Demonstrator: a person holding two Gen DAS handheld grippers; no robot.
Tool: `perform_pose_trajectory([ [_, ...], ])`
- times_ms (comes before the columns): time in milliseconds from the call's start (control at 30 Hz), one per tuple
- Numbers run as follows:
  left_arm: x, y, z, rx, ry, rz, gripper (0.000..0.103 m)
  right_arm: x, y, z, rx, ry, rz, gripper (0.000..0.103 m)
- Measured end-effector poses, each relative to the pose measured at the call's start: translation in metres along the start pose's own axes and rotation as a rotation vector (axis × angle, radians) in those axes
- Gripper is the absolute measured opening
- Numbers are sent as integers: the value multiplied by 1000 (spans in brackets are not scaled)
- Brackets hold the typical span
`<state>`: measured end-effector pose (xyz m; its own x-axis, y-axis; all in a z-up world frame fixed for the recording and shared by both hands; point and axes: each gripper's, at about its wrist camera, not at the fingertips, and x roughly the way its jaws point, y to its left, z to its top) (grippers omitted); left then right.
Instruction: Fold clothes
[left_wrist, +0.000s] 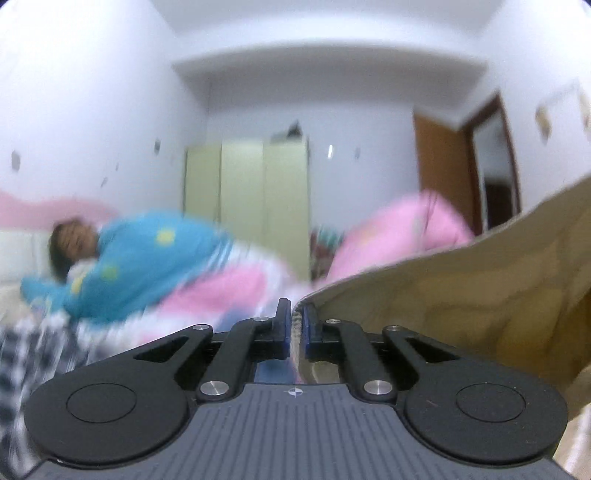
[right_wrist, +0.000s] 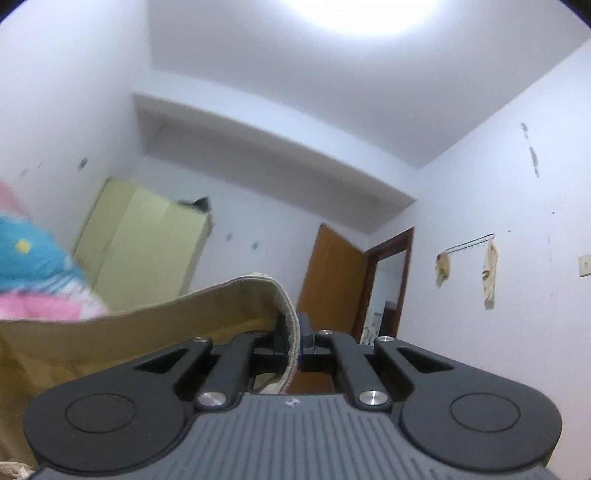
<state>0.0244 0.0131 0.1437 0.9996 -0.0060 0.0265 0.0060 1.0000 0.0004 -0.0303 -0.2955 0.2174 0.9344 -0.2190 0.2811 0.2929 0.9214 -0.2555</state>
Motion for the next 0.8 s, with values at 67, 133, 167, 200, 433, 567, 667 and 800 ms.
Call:
perform_pose_trajectory([
  [67,3,-10,43,-30,-82,-24,5,28,-24,36,24,-31,-26,3],
  [133,3,-20,89,-52,-171,-35,0,54,-47,75,43,-67,-56,3],
  [167,2,-25,113,-61,-222,-35,0,63,-58,98,49,-97,-79,3],
  [200,-2,-26,138,-78,-282,-28,0,71,-69,122,54,-127,-102,3],
  [433,-35,-24,223,-149,-456,-86,0,84,-126,235,235,-228,-95,3],
  [567,-31,-20,157,-133,-287,-199,0,88,-96,184,174,-124,-21,4],
  [667,-21,-19,65,-124,-55,-354,16,87,-62,118,104,-1,50,3],
  [800,-24,-25,-54,-147,208,-513,39,68,-31,40,125,107,154,3],
])
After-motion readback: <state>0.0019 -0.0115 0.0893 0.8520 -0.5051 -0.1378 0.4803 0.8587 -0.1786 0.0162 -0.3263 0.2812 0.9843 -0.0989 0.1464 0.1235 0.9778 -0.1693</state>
